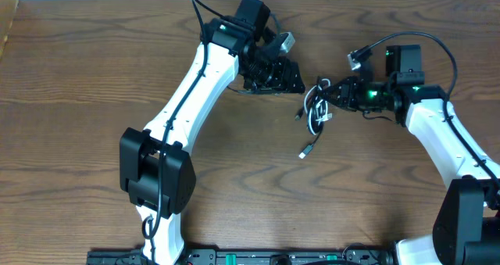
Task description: Untangle cables
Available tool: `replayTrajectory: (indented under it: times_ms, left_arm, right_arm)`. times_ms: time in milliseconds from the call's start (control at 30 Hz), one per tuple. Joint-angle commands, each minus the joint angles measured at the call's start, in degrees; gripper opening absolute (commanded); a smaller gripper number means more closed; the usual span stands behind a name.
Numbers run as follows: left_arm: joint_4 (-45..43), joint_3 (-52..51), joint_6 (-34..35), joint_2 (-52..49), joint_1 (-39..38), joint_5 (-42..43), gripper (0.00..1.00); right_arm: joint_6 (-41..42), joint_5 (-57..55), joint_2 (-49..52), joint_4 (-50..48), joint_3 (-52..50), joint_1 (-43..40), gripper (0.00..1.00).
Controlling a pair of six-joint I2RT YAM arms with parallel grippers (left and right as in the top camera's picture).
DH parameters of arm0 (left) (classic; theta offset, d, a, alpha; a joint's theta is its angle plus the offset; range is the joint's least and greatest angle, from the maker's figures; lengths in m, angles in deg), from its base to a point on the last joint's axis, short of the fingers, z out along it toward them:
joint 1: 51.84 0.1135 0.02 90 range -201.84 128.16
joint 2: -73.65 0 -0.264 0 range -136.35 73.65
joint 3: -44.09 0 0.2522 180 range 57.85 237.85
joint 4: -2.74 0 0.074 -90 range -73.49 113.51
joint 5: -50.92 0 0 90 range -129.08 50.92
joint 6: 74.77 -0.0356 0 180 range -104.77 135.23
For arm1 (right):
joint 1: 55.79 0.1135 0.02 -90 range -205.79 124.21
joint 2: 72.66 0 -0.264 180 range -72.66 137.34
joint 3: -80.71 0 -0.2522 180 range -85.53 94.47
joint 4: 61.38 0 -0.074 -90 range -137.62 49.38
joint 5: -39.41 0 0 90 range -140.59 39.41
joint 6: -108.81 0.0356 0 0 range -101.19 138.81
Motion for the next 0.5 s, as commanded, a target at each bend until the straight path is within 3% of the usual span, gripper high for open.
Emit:
replayTrajectory:
  times_ms: [0, 133, 467]
  left_arm:
    - [-2.2, -1.8, 7.1, -0.2, -0.9, -1.2, 0.65]
    - [-6.4, -3.4, 8.1, -0.2, -2.0, 5.2, 0.65]
    - [-10.2, -7.8, 8.9, -0.2, -2.6, 4.8, 0.65]
  right_arm:
    - [1.0, 1.1, -0.8, -0.1, 0.9, -0.2, 0.01]
    - [0.5, 1.1, -0.8, 0.2, 0.9, -0.2, 0.01]
    - [-0.3, 1.1, -0.8, 0.3, 0.9, -0.3, 0.01]
